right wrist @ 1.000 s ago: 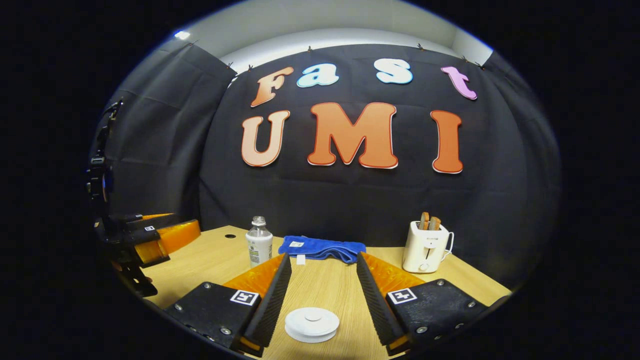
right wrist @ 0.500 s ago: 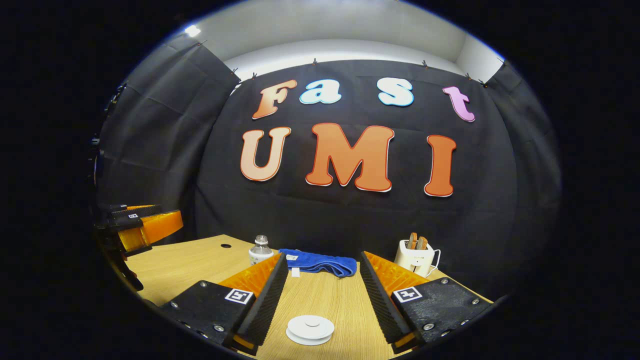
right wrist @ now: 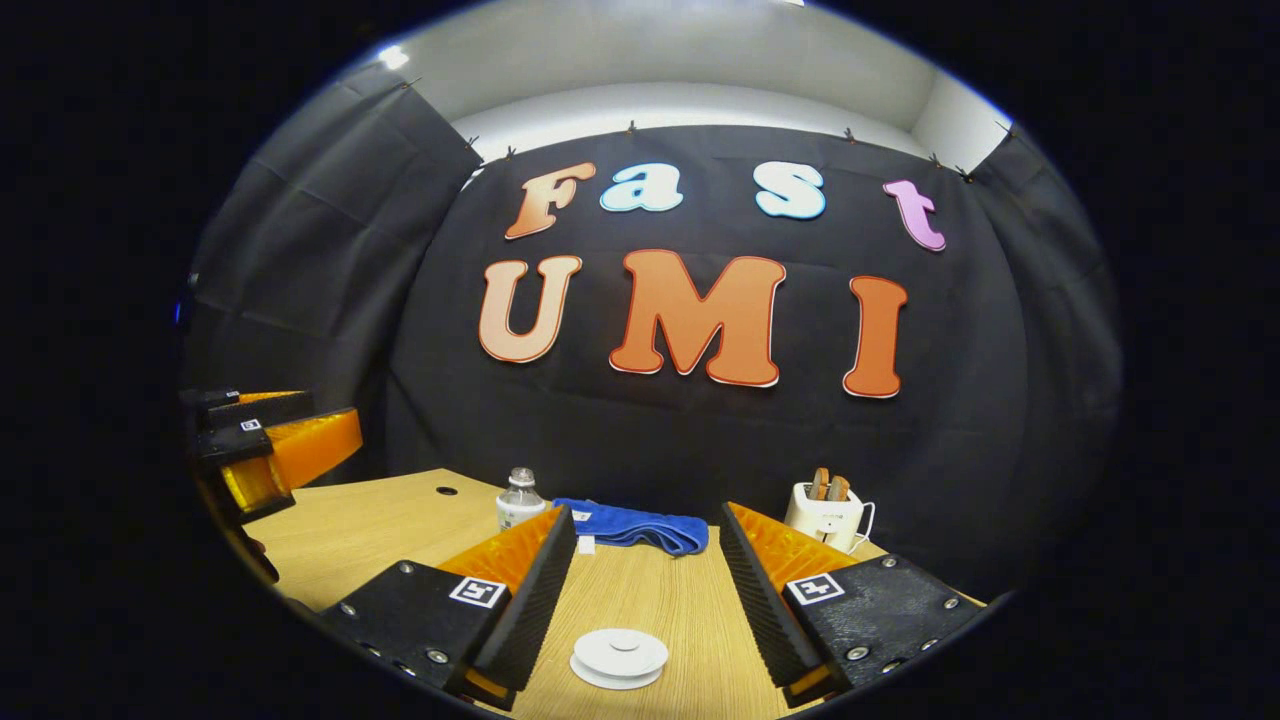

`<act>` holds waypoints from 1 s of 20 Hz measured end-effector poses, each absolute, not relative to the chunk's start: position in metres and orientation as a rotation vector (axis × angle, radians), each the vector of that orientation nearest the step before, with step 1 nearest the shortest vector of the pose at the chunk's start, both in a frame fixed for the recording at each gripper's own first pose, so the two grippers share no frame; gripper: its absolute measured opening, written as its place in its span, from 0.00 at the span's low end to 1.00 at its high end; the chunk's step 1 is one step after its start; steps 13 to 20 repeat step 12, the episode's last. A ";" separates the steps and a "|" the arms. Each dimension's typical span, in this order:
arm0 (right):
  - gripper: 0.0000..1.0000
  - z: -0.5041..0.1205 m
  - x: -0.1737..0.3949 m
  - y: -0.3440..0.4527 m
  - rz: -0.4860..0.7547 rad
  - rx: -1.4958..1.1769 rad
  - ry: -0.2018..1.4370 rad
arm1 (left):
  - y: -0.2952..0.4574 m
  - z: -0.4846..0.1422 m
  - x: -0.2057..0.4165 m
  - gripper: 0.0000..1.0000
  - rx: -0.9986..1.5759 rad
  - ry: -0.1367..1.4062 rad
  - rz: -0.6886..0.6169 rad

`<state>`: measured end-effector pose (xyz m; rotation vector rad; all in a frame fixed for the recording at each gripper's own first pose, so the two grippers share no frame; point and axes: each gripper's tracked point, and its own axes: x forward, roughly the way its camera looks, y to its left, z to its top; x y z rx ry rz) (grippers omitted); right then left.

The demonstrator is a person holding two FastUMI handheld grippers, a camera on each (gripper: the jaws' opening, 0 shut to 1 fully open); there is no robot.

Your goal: Open the teacup lid with one hand, grasp the water bottle and pour water into the teacup with the other hand; after pouring, place the water bottle on the coaster and then close the teacup lid.

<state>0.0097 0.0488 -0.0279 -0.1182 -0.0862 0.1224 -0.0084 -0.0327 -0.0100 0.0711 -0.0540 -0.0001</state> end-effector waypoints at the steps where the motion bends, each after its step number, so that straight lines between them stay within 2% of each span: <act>1: 0.87 -0.028 0.008 0.051 0.126 -0.113 -0.086 | -0.035 -0.009 -0.009 0.96 0.081 -0.061 -0.005; 20: 0.86 -0.029 0.001 0.057 0.147 -0.115 -0.088 | -0.035 -0.011 -0.012 0.96 0.094 -0.053 -0.007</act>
